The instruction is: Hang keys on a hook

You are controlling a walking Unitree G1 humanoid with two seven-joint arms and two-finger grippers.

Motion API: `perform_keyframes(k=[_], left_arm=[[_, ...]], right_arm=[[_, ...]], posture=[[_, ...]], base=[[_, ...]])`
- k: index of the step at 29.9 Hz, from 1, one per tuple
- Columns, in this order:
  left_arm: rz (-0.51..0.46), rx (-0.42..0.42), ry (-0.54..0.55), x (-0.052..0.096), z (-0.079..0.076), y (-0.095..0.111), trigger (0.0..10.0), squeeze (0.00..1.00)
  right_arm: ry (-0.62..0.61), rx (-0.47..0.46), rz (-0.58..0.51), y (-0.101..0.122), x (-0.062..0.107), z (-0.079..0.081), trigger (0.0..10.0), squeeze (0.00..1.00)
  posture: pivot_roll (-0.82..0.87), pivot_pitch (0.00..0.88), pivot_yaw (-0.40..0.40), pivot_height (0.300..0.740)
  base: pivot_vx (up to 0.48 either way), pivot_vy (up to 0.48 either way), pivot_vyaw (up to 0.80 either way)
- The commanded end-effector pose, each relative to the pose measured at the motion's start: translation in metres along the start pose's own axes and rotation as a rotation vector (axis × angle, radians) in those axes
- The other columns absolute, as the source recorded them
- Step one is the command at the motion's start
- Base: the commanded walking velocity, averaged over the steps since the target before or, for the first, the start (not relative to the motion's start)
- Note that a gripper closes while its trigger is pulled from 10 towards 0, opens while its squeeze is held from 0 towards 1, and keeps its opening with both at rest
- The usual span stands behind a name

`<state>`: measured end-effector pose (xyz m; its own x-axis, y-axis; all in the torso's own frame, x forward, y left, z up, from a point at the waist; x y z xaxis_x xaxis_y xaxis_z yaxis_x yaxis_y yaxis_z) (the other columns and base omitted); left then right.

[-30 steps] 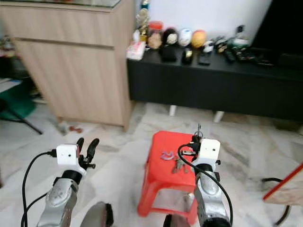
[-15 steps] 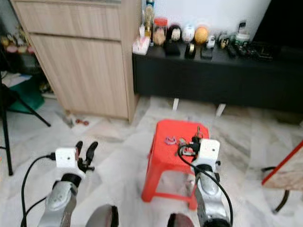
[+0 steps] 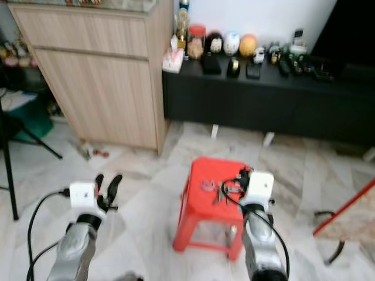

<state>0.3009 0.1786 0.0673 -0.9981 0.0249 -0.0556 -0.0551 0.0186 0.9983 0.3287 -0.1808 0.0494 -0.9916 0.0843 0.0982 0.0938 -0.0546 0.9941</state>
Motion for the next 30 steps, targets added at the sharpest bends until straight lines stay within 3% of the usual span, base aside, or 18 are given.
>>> perform_keyframes(k=[1,19,26,30], left_arm=[[0.008,-0.014,-0.007,-0.0002,-0.0019,-0.0009,10.0,0.0],[0.01,-0.015,-0.008,-0.0005,-0.002,-0.0013,10.0,0.0],[0.013,-0.03,-0.018,-0.0002,-0.0033,-0.0018,10.0,0.0],[0.011,-0.032,-0.019,-0.0003,-0.0038,-0.0016,10.0,0.0]], right_arm=[[-0.008,0.006,0.003,0.0002,0.0001,-0.0031,10.0,0.0],[-0.02,0.007,0.018,-0.0018,-0.0006,-0.0032,10.0,0.0],[-0.06,-0.05,0.056,-0.0079,-0.0002,-0.0082,10.0,0.0],[-0.07,-0.059,0.059,-0.0088,-0.0004,-0.0099,10.0,0.0]], posture=[[0.15,0.057,-0.09,0.74],[0.15,0.057,-0.092,0.74],[0.15,0.057,-0.093,0.74],[0.15,0.056,-0.094,0.74]], base=[[0.0,0.0,0.0],[0.0,0.0,0.0],[0.0,0.0,0.0],[0.0,-0.341,0.0]])
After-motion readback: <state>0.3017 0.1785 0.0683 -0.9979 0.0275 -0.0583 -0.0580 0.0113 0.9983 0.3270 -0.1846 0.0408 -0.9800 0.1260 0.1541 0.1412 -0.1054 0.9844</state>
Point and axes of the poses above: a point about 5 cm out from each wrist's last joint towards the gripper, its own x axis pointing back from the gripper into the wrist, its own y axis along the axis of the wrist's last joint, z = x × y, the point moved 3 cm from there along -x, pointing out of the wrist towards the gripper
